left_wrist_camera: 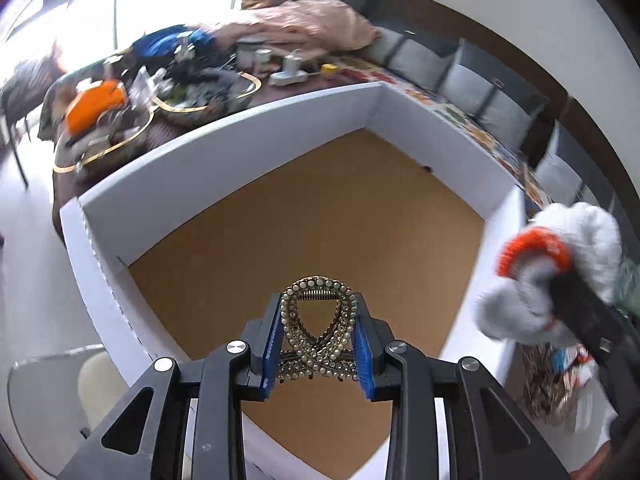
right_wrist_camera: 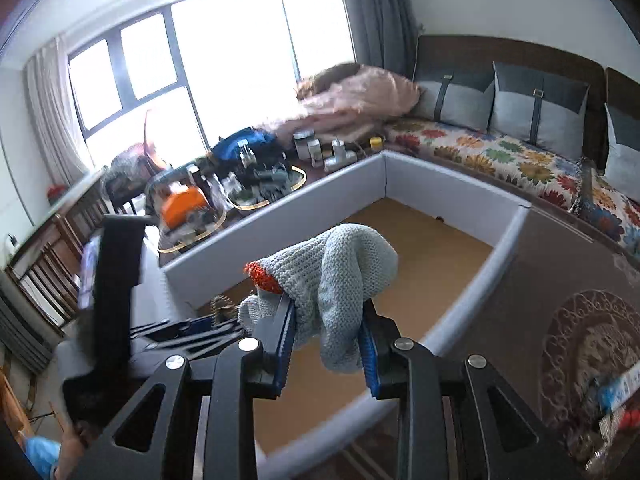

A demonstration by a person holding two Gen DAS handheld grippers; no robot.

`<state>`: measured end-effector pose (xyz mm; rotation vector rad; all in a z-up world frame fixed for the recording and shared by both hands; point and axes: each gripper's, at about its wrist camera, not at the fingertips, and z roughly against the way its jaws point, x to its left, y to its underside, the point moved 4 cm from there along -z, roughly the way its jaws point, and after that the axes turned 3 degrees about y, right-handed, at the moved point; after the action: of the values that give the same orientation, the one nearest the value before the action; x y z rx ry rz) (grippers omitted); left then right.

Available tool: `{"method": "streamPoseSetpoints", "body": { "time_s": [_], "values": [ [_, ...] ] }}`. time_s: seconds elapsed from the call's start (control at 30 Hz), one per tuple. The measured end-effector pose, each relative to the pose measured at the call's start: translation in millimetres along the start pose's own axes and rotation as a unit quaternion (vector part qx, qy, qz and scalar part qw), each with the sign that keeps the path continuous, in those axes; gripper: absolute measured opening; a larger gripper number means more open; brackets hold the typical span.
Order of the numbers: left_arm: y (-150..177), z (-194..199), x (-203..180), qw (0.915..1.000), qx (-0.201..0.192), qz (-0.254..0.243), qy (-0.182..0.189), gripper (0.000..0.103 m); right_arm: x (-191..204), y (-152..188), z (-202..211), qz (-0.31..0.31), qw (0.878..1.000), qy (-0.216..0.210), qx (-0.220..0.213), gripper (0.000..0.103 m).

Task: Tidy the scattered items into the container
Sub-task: 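Carry the clip and glove over the cardboard box with both tools, then open both tools to drop the clip and glove into the box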

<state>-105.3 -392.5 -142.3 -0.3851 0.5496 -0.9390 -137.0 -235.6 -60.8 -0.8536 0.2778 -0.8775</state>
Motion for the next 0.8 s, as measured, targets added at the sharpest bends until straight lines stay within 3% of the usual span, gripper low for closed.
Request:
{"method": "streamPoseSetpoints", "body": {
  "time_s": [0.1, 0.27, 0.37, 0.4, 0.57, 0.8],
  "values": [
    [-3, -8, 7, 1.0, 0.005, 0.002, -0.005, 0.031, 6, -1, -29, 0.004, 1.0, 0.007, 0.026, 0.03],
    [-5, -23, 10, 0.9995, 0.031, -0.005, -0.009, 0.032, 6, 1, -61, -0.004, 0.998, 0.012, 0.068, 0.046],
    [-4, -28, 8, 0.9989, 0.045, -0.004, -0.008, 0.038, 1, 5, -66, -0.01, 0.997, 0.015, 0.081, 0.051],
    [-5, -27, 6, 0.9989, 0.047, -0.006, -0.004, 0.045, -1, 5, -67, -0.013, 0.996, 0.016, 0.082, 0.054],
    [-11, -17, -2, 0.9982, 0.045, 0.004, 0.038, 0.073, -12, -4, -57, -0.028, 0.997, 0.022, 0.07, 0.059],
    [-28, 9, -9, 0.9979, 0.0, -0.002, 0.064, 0.076, -21, -21, -15, -0.051, 0.999, 0.01, 0.006, 0.059]
  ]
}}
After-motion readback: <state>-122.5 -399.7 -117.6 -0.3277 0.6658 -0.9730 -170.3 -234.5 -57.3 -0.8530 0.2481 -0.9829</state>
